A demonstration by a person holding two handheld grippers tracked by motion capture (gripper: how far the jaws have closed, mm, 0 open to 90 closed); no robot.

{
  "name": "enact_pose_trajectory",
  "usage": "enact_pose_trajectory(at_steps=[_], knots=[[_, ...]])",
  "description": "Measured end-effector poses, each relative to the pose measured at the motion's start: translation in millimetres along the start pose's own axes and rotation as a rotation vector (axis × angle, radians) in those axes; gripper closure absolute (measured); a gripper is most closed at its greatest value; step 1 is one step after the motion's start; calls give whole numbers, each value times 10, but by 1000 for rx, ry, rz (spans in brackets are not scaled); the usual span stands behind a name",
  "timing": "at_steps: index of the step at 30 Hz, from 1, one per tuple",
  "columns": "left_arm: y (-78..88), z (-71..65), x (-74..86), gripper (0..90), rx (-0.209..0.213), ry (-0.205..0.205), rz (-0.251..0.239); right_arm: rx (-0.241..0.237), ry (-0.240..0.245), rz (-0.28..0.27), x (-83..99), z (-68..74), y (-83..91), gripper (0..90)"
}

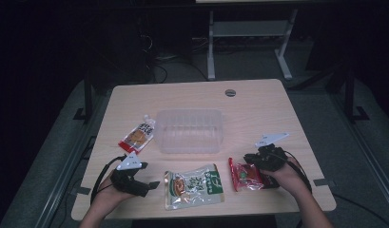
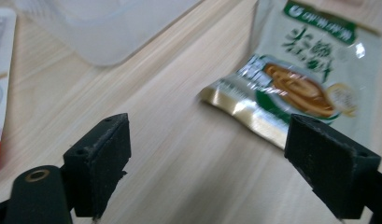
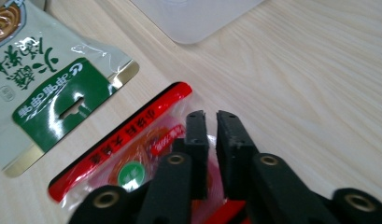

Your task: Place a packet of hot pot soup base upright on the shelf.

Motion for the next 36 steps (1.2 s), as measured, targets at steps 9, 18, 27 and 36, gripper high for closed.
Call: enact_pose_trajectory(at_steps=[9,18,27,36], knots=[[-30,-321,-221,375,114,-32,-13,40,-54,-39,229,-65,304,565],[-204,-655,-568,748,226,-50,-52,69,-105,-65,452,-129,475,441],[-656,-929,-964,897,281,-128,-38,78,-141,-59,678,-194,589,407],[-1292,-1132,-1266,897,314,-184,-23,72,-158,-65,688,-251,575,396]])
Point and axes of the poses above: each handheld gripper's, and its own axes: y roughly backward along the jaws, x roughly out of its underside, z roughly to its left, the point moved 8 cm from there along -y, roughly forward along the jaws, and after that the axes turned 1 degree about x, right-handed, at the moved point
